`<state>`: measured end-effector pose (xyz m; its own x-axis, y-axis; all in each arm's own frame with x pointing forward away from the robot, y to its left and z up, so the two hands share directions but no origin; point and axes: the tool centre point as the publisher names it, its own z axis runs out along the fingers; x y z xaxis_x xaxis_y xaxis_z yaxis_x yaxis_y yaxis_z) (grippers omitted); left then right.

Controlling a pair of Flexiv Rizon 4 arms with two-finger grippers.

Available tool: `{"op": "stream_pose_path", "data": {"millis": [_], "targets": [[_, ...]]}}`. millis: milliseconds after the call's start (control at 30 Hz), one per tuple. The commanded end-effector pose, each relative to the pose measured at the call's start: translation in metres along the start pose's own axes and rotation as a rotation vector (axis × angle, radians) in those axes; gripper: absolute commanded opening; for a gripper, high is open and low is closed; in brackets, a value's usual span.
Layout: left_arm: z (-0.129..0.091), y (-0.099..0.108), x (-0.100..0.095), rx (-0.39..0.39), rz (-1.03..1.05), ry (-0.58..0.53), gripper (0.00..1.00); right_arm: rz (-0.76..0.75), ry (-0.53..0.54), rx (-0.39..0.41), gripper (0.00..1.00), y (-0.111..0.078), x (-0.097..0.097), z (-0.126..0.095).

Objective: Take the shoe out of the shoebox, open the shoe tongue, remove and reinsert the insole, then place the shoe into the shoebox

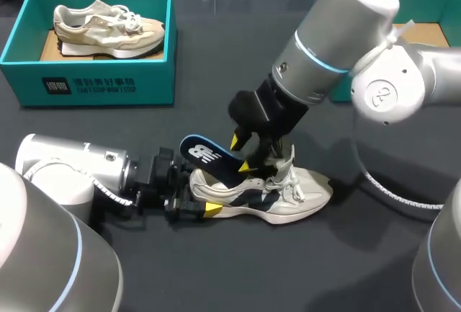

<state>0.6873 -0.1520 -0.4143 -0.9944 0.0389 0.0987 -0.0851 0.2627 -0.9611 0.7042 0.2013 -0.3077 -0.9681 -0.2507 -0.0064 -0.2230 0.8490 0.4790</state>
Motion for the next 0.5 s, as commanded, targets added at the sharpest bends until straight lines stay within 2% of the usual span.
{"op": "stream_pose_path", "data": {"millis": [33, 67, 133, 200, 500], "targets": [[0.0006, 0.0006, 0.0003, -0.001, 0.0, 0.0, 0.0, 0.076, 0.015, 0.037, 0.85, 0.0067, -0.0016, -0.0026], [0.0006, 0.0006, 0.0003, -0.001, 0.0, 0.0, 0.0, 0.09, 0.017, 0.039, 0.86, 0.0077, -0.0019, -0.0029], [0.0006, 0.0006, 0.0003, -0.001, 0.0, 0.0, 0.0, 0.122, 0.021, 0.038, 0.95, 0.0102, -0.0016, -0.0041], [0.0006, 0.0006, 0.0003, -0.001, 0.0, 0.0, 0.0, 0.141, 0.022, 0.044, 1.0, 0.0128, -0.0014, -0.0064], [0.0006, 0.0006, 0.0003, -0.001, 0.0, 0.0, 0.0, 0.136, 0.031, 0.064, 1.0, 0.0164, -0.0008, -0.0098]]}}
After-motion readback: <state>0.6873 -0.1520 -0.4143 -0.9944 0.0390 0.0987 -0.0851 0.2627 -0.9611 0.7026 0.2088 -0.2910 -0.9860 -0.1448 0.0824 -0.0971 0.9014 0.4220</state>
